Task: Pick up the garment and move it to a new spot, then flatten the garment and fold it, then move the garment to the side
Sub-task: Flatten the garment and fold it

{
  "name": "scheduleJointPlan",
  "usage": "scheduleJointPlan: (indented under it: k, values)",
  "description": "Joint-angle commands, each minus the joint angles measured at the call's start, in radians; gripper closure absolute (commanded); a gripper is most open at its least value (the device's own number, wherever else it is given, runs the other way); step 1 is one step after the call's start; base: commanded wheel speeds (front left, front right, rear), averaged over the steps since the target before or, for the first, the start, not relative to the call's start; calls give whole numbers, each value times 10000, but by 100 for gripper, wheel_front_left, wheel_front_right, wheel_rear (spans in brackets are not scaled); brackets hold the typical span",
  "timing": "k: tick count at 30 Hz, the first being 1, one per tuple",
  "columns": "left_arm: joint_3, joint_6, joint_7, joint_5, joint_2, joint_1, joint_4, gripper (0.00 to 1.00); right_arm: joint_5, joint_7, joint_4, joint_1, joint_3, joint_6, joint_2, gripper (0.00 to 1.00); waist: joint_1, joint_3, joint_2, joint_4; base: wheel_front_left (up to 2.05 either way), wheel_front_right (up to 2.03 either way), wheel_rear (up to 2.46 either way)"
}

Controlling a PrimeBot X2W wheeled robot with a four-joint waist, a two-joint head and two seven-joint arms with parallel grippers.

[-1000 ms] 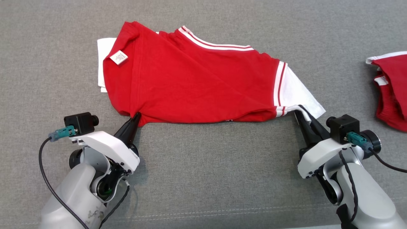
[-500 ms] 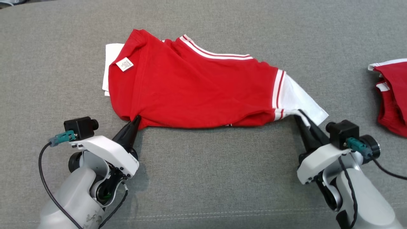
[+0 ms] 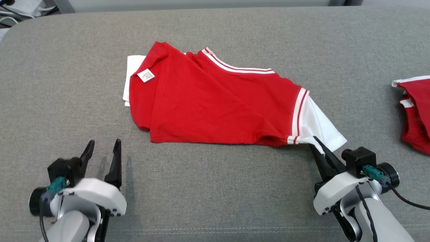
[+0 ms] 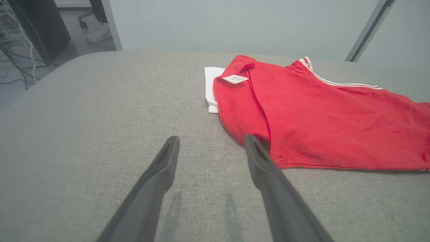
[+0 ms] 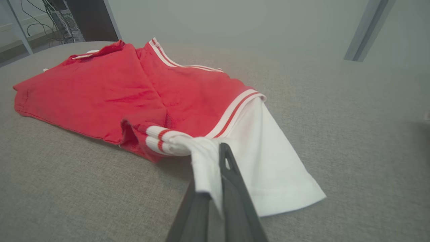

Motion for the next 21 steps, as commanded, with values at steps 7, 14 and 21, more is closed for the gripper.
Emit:
scheduleJointPlan:
  k: [7, 14, 21]
  values:
    - [594, 1358, -130, 856, 878, 1759, -2998, 0, -95, 42, -337, 545, -124, -32, 3, 100, 0, -477, 0, 199, 0, 0, 0]
    - [789, 1154, -133, 958, 1101, 2411, -3982, 0, -162, 128, -408, 753, -328, -32, 4, 100, 0, -636, 0, 364, 0, 0, 0]
    - [872, 1060, -134, 997, 1097, 2540, -4093, 0, -158, 156, -400, 820, -269, -32, 5, 100, 0, -816, 0, 347, 0, 0, 0]
